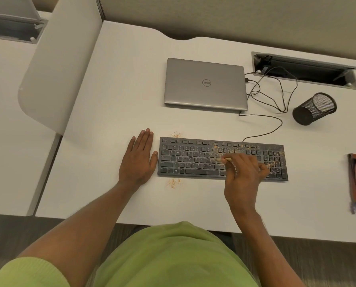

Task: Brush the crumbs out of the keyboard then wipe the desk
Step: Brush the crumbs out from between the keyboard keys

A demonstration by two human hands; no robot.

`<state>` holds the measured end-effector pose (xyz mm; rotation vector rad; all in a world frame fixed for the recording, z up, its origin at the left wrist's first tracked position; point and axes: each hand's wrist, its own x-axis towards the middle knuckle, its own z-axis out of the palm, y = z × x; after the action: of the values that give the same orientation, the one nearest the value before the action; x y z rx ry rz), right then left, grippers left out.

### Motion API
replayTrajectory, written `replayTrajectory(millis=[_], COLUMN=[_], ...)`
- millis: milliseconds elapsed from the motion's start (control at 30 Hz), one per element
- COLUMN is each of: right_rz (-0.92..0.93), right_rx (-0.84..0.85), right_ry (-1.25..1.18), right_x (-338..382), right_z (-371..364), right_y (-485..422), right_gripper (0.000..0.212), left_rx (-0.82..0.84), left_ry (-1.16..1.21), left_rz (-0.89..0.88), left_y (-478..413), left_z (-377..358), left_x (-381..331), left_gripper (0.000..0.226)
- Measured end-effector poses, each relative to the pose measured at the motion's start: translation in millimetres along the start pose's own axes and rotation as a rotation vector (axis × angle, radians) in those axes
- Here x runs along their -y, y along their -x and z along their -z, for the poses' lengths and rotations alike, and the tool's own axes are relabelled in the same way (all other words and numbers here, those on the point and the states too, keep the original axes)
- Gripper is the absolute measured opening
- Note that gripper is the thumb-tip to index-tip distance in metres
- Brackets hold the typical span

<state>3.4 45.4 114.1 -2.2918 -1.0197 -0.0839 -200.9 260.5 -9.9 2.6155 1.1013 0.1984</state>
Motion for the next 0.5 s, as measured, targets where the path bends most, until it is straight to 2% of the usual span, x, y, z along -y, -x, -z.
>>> replayTrajectory(millis=[133,233,433,500], right_rz=[0.030,-0.010,-0.116,-0.152], right_rx=[0.073,0.111,-0.009,-0.045], right_ry=[-0.152,-0.149,0.021,-0.018], right_x=[5,-1,-14,-12], right_z=[-5,-10,2,5], right_y=[0,1,8,10], right_gripper=[0.019,0.020,0.016,0.010], left_rx=[0.004,0.004,0.014,0.011], left_ry=[-0.002,0.003,-0.007,-0.006], left_rz=[0.000,0.000,0.001,-0.001], left_y=[0,0,1,1], left_z=[0,0,1,1], left_x=[0,0,0,0], left_gripper=[0.069,0.069,0.069,0.069])
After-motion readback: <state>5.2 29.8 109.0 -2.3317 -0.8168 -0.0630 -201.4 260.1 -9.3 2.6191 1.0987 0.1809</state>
